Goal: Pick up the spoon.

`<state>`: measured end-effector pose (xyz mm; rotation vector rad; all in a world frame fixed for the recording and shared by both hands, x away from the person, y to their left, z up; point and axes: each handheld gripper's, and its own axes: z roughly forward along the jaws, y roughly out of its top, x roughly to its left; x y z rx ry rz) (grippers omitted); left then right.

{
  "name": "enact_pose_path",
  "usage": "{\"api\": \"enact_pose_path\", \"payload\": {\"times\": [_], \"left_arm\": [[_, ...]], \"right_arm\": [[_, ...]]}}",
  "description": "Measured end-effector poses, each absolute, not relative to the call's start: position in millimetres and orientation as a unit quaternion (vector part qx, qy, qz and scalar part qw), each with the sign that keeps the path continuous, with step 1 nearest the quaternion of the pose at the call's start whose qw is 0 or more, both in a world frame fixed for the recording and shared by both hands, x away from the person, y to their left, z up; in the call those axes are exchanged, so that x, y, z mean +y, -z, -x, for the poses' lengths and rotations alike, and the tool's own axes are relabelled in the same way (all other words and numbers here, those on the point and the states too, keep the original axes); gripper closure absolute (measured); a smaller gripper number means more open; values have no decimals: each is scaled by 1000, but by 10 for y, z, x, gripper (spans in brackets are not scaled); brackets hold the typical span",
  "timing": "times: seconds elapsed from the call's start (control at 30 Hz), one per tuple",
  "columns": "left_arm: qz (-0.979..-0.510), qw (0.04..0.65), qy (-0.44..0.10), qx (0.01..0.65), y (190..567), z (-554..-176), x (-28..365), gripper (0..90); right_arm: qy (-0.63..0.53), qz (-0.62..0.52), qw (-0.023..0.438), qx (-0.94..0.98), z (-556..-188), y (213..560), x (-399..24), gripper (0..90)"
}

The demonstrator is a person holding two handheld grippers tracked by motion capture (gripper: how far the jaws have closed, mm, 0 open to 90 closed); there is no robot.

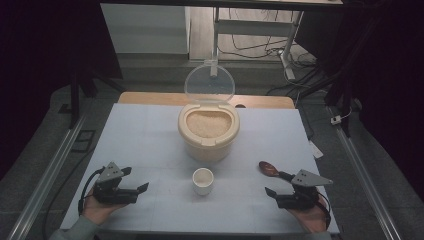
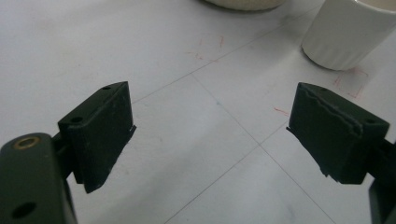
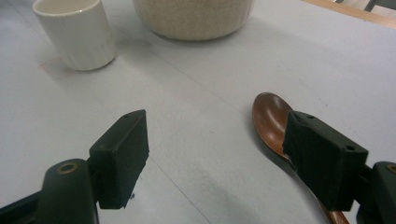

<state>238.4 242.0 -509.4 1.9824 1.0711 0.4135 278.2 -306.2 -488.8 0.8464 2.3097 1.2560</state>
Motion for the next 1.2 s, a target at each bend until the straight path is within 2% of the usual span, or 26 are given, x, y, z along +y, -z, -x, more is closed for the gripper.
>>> {"api": "enact_pose_path", "payload": {"times": [0.6, 0.97, 1.2], "left_arm": [[-792, 408, -167, 422, 5111, -2405, 2390, 137], [-797, 407, -163, 416, 5118, -2419, 2390, 138], [-798, 406, -163, 414, 5120, -2415, 2380, 138]], "right_arm": [[-433, -305, 174, 830, -2853, 4798, -3013, 277], [-391, -306, 162, 853, -3020, 4474, -2914, 287], [-335, -315, 171, 871, -3146, 4260, -2909, 289]]}}
